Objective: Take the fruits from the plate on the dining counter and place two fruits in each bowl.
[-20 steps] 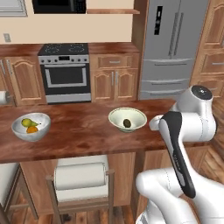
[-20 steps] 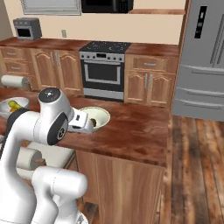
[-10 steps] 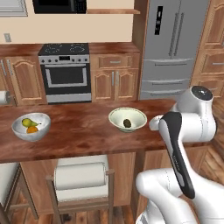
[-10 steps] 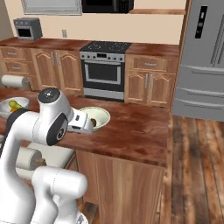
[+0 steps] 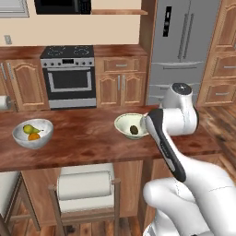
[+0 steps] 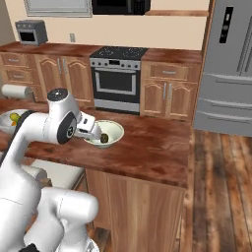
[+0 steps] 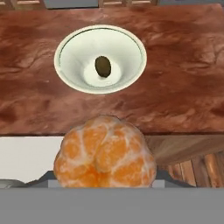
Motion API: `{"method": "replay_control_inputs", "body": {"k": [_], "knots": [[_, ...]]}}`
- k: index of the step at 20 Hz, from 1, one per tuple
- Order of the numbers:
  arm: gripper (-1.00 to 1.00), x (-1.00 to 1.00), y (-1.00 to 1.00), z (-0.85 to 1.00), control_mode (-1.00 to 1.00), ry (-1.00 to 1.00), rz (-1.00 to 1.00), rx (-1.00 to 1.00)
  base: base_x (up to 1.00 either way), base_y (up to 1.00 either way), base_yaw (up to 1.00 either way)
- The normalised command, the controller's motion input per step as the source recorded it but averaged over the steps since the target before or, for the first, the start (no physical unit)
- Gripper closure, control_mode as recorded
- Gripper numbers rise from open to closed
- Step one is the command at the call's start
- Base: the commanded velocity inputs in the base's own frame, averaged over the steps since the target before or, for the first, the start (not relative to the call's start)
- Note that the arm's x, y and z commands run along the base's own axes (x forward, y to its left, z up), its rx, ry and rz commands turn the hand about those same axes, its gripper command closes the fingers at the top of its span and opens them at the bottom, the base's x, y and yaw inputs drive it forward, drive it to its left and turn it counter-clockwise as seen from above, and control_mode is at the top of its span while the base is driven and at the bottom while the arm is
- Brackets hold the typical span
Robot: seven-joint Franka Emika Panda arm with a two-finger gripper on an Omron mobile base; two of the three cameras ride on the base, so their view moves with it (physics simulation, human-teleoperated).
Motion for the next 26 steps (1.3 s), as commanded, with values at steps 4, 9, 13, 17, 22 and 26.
{"method": "replay_control_inputs", "body": {"k": [4,9,13,17,22,26], "knots": [[1.00,1.00,0.24,-0.05,-1.00,0.17,-0.01,0.00,0.00,0.00,0.00],[1.00,1.00,-0.23,-0.36,-1.00,0.27,0.05,0.05,0.00,0.00,0.00],[1.00,0.90,-0.28,-0.41,-1.00,0.10,0.13,0.09,0.00,0.00,0.00],[1.00,0.44,0.00,-0.36,-1.00,0.00,0.15,0.05,0.00,0.00,0.00],[1.00,0.02,0.19,-0.09,-1.00,0.01,0.05,0.00,0.00,0.00,0.00],[1.00,0.21,0.39,-0.34,-1.00,0.11,0.00,0.00,0.00,0.00,0.00]]}}
